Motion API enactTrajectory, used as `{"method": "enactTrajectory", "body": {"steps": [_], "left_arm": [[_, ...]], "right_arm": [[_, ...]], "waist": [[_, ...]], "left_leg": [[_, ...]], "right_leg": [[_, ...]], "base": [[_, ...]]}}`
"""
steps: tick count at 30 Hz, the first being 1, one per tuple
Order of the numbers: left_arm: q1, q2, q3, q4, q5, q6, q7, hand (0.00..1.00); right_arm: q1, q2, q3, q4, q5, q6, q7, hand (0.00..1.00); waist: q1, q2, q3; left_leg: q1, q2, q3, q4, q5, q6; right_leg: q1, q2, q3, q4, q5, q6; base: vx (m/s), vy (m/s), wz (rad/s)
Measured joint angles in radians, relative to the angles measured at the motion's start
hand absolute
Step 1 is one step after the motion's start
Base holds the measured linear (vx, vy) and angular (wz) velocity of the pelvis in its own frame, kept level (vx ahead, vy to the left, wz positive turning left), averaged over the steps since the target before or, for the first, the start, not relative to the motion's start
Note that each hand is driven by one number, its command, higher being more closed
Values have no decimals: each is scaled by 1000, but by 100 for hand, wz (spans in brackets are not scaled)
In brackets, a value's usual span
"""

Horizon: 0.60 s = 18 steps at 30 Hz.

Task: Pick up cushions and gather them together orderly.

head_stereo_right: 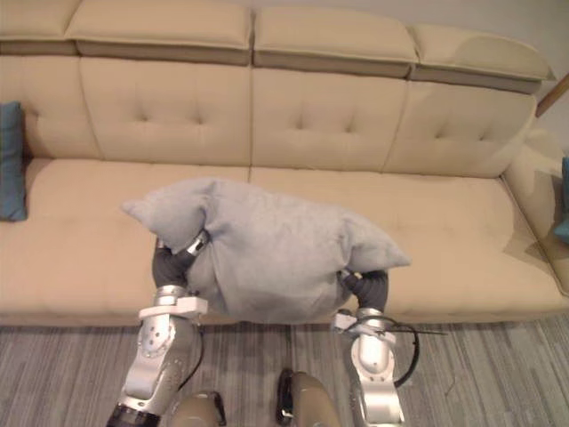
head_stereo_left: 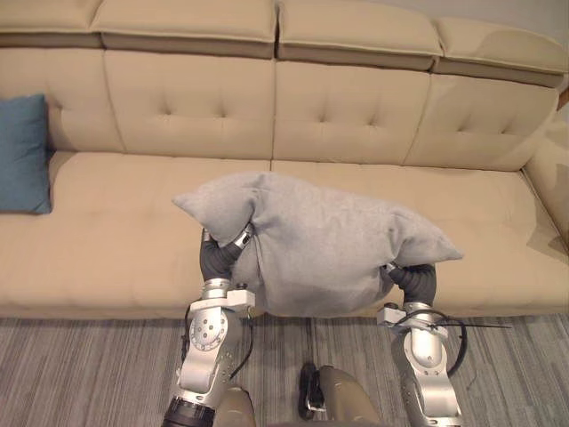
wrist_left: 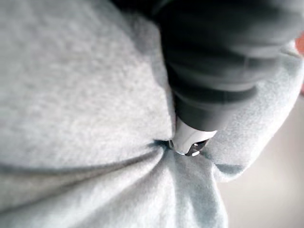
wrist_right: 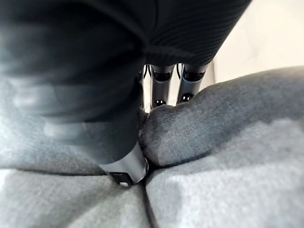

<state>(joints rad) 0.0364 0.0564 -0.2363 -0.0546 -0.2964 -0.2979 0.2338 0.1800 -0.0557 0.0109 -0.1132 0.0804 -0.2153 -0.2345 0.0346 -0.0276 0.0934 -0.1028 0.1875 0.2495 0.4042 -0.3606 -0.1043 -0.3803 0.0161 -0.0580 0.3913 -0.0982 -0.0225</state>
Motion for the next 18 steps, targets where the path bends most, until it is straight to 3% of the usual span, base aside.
{"method": "enactTrajectory", "body": {"steps": [1, 2, 4, 6, 8, 10, 12, 13, 14, 16, 18], "left_arm": [[8, -3, -11, 15, 0, 0, -2, 100], [16, -8, -19, 25, 0, 1, -3, 100], [26, -32, -24, 60, 1, 8, -4, 100], [41, -32, -26, 72, 0, 10, -18, 100], [57, -33, -25, 72, -2, 11, -27, 100], [57, -40, -24, 71, -3, 14, -37, 100], [56, -43, -25, 72, -3, 22, -42, 100], [56, -43, -30, 73, -3, 25, -44, 100], [55, -38, -40, 73, -2, 25, -44, 100], [57, -34, -40, 78, -2, 32, -44, 100], [61, -22, -40, 78, -2, 31, -44, 100]], "right_arm": [[10, -6, -7, 2, 0, 6, 0, 100], [21, -10, -8, 1, 0, 6, 0, 100], [46, -36, -9, 1, 0, 22, 0, 100], [71, -41, -9, -16, 0, 27, 0, 100], [81, -46, -9, -42, 0, 27, -1, 100], [77, -58, -11, -70, 0, 28, -2, 100], [75, -63, -20, -69, 0, 29, -3, 100], [75, -63, -35, -65, 0, 29, -3, 100], [73, -62, -49, -60, -1, 34, -5, 100], [76, -31, -52, -57, -2, 48, -6, 100], [75, -2, -54, -54, -3, 51, -6, 100]], "waist": [[12, 15, -27], [6, 26, -43], [3, 51, -58], [5, 41, -65], [17, 36, -87], [30, 37, -94], [29, 38, -94], [26, 43, -101], [29, 42, -107], [24, 28, -108], [27, 17, -114]], "left_leg": [[20, -1, -29, -34, 31, -25], [25, 3, -56, -37, 46, -30], [12, 43, -141, 82, 72, -35], [-37, 73, -153, 260, 96, -10], [-89, 94, -129, 317, 96, 13], [-134, 104, -95, 262, 82, 37], [-141, 81, -95, 156, 86, 34], [-131, 53, -98, 33, 153, 49], [-117, 36, -101, -37, 194, 29], [-74, 7, -95, -103, 209, 6], [-49, -16, -74, -135, 215, 10]], "right_leg": [[-2, 5, -12, 22, -25, -17], [4, 8, -26, 31, -32, -23], [82, 37, -57, -2, -36, -30], [169, 42, -75, -34, -57, -68], [199, 38, -75, -62, -60, -73], [235, 27, -74, -115, -61, -73], [262, 11, -87, -140, -60, -72], [264, 5, -93, -140, -61, -65], [265, 2, -80, -141, -67, -38], [278, -22, -60, -153, -54, -8], [280, -40, -26, -154, -46, 6]], "base": [[387, -120, 4], [398, -139, 15], [419, -167, 35], [335, -83, 28], [235, -23, 8], [173, 56, 6], [69, 134, 15], [57, 230, 10], [57, 224, 7], [31, 186, 3], [-14, 186, -14]]}}
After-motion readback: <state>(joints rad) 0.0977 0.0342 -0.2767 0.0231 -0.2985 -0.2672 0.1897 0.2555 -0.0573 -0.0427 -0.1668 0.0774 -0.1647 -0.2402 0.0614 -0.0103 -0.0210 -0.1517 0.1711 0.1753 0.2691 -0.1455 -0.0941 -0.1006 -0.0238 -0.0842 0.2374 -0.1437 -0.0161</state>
